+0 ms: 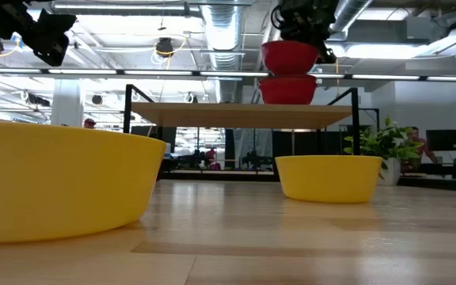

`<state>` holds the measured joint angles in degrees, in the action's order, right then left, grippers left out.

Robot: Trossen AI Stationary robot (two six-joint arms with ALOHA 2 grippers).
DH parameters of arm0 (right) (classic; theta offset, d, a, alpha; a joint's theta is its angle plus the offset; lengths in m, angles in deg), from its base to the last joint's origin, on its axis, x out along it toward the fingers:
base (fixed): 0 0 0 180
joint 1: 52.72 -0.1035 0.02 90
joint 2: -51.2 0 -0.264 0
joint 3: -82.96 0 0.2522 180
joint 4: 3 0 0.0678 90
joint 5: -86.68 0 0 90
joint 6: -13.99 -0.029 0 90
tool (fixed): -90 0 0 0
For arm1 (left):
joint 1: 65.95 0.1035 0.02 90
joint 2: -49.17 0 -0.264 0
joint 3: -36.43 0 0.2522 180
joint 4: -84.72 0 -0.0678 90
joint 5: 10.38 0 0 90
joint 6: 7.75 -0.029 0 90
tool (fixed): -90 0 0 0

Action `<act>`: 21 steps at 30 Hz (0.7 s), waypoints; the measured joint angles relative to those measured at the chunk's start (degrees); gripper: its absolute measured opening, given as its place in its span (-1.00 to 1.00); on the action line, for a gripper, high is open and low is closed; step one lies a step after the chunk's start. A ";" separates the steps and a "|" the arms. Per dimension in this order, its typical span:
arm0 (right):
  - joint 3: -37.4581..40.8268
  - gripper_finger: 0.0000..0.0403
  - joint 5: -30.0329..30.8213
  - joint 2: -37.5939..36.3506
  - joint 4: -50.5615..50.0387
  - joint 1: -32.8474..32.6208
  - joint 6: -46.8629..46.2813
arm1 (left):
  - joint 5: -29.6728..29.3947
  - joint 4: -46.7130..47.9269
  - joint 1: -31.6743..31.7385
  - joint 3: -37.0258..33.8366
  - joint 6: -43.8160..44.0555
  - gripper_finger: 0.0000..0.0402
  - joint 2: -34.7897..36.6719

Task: Pick & Place Mini bowls
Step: Stack the red bowl on the red bowls on the shelf

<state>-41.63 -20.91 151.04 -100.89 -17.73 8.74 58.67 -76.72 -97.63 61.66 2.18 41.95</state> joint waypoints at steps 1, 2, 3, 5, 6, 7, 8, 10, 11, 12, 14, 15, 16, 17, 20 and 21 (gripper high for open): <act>0.00 -1.00 0.09 0.01 0.00 0.07 0.22 | 0.00 -0.06 0.00 0.00 0.00 0.08 0.00; 0.00 -1.00 0.02 -0.05 0.05 0.19 0.18 | 0.00 -0.10 0.02 0.00 0.00 0.08 0.00; 0.00 -1.00 0.01 -0.08 0.04 0.34 0.02 | 0.00 -0.10 0.00 0.00 0.00 0.08 0.00; 0.00 -1.00 0.12 -0.08 0.00 0.41 -0.16 | 0.00 -0.15 0.01 0.00 0.00 0.08 0.00; 0.00 -1.00 0.25 -0.08 -0.01 0.41 -0.17 | 0.00 -0.15 0.02 0.00 -0.02 0.08 0.00; 0.00 -1.00 0.53 -0.07 -0.01 0.41 -0.16 | 0.00 -0.15 0.00 0.00 -0.02 0.08 0.00; -0.02 -1.00 1.21 0.24 -0.01 0.30 -0.12 | 0.00 -0.15 0.01 0.00 -0.01 0.08 0.00; 0.00 -1.00 1.89 0.87 -0.41 0.01 -0.04 | 0.00 -0.17 0.02 0.00 -0.02 0.08 0.00; 0.04 -1.00 2.05 1.09 -0.58 0.20 0.49 | 0.00 -0.17 0.00 0.00 -0.02 0.08 0.00; 0.04 -1.00 2.09 1.35 -0.45 0.25 0.73 | 0.00 -0.25 0.02 0.00 0.00 0.08 0.00; -0.02 -1.00 2.12 1.67 0.13 0.06 0.75 | 0.00 -0.40 0.00 0.00 0.00 0.08 0.00; 0.00 -1.00 2.55 1.82 0.07 0.17 0.90 | 0.00 -0.46 0.00 0.00 0.03 0.08 0.00; 0.00 -1.00 2.80 2.03 0.22 0.24 1.18 | 0.00 -0.60 0.02 0.00 0.29 0.08 0.00; 0.00 -1.00 2.66 2.15 0.65 0.19 1.19 | 0.00 -0.67 0.01 0.00 0.42 0.08 0.00; 0.00 -0.98 2.69 2.51 -0.06 0.08 1.26 | -0.02 -0.78 0.02 0.00 0.80 0.08 0.00; 0.00 -0.98 2.56 2.57 0.02 0.06 1.28 | 0.00 -0.83 0.00 0.00 0.83 0.08 0.00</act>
<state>-41.63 -18.35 153.61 -100.87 -17.67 10.02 58.67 -77.55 -97.62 61.66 3.01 41.95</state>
